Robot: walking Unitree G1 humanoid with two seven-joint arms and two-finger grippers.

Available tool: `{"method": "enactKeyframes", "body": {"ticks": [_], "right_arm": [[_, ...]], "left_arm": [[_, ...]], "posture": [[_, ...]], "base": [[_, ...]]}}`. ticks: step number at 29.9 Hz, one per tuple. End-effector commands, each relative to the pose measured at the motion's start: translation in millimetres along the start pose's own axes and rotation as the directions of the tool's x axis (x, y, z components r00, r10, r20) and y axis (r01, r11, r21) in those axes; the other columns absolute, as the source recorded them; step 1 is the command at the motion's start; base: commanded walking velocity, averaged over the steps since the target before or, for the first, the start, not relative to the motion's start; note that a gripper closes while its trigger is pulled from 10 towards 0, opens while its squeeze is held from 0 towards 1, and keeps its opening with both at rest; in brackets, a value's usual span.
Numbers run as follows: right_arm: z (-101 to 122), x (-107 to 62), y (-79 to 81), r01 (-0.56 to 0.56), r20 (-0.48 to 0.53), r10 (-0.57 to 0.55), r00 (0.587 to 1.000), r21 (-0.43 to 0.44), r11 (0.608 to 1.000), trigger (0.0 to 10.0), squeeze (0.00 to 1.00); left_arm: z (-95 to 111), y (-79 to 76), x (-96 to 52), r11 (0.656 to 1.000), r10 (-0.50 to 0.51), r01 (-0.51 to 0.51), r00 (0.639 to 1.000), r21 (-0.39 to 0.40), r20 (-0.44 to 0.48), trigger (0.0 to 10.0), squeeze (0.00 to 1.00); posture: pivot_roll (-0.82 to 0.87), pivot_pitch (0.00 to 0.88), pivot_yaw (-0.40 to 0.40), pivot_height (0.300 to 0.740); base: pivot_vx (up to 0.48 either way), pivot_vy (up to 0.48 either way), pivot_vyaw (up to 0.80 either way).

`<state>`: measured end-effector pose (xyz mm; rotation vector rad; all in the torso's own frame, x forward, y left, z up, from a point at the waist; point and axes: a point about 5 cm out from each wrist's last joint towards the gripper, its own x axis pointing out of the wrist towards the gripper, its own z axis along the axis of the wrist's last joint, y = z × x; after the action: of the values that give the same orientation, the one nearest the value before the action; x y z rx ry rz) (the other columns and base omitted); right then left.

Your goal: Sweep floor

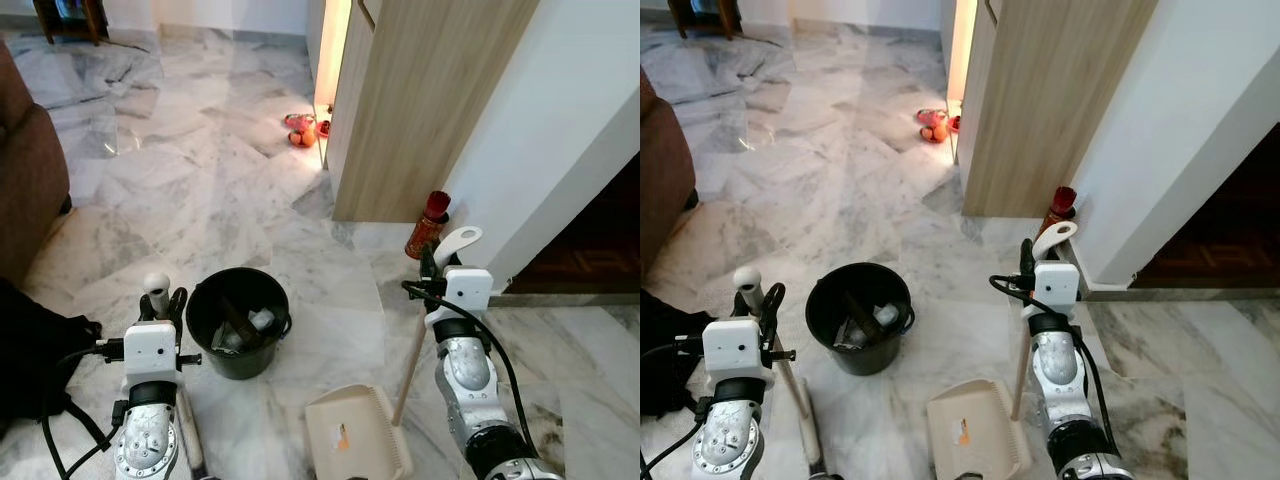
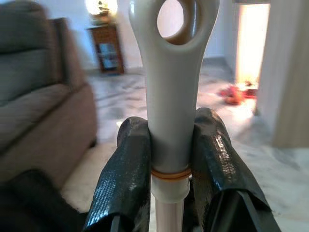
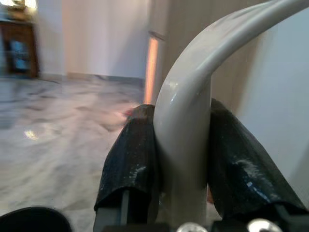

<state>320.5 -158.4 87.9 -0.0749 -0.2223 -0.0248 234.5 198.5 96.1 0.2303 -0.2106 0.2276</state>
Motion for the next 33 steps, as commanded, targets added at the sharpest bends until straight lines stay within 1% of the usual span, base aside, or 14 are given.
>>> {"method": "enactKeyframes", "body": {"ticks": [1,9,22,25,26,29,33], "right_arm": [[1.2,0.6,-5.8,0.021,0.006,-0.021,1.000,0.005,1.000,10.0,0.00],[1.4,0.6,-5.8,0.018,0.007,-0.018,1.000,0.003,1.000,10.0,0.00],[0.7,1.5,-6.4,0.018,-0.005,-0.018,1.000,0.009,1.000,10.0,0.00],[-0.7,2.6,-6.9,0.030,-0.025,-0.030,0.999,0.008,1.000,10.0,0.00],[-2.7,2.4,-6.9,0.032,-0.040,-0.031,0.999,0.022,0.999,10.0,0.00],[-2.9,2.3,-6.0,0.024,-0.039,-0.023,0.999,0.016,1.000,10.0,0.00],[-1.5,5.0,-5.7,0.042,-0.037,-0.041,0.998,0.028,0.999,10.0,0.00]], "left_arm": [[1.1,-2.2,-2.6,1.000,-0.004,0.004,1.000,0.013,0.013,10.0,0.00],[0.8,-2.6,-3.0,1.000,-0.003,0.003,1.000,0.012,0.011,10.0,0.00],[-0.1,-5.1,-1.8,1.000,-0.009,0.009,1.000,0.006,0.006,10.0,0.00],[-0.1,-5.7,0.7,1.000,-0.023,0.023,1.000,0.006,0.009,10.0,0.00],[0.3,-6.3,4.3,1.000,-0.024,0.024,1.000,0.005,0.012,10.0,0.00],[0.9,-7.2,7.3,1.000,-0.027,0.027,1.000,0.003,0.014,10.0,0.00],[1.8,-9.7,12.7,0.999,-0.047,0.047,0.999,0.000,0.020,10.0,0.00]], "posture": [[0.08,0.098,-0.117,0.740],[0.07,0.098,-0.119,0.740],[0.07,0.096,-0.120,0.740],[0.07,0.091,-0.113,0.740],[0.07,0.084,-0.115,0.740],[0.07,0.077,-0.107,0.740],[0.07,0.066,-0.092,0.740]], "base": [[-0.255,0.000,0.00],[-0.251,0.000,0.00],[0.000,0.000,0.00],[0.000,0.000,0.00],[0.000,0.000,-0.80],[0.000,0.000,-0.80],[0.000,0.000,-0.80]]}}
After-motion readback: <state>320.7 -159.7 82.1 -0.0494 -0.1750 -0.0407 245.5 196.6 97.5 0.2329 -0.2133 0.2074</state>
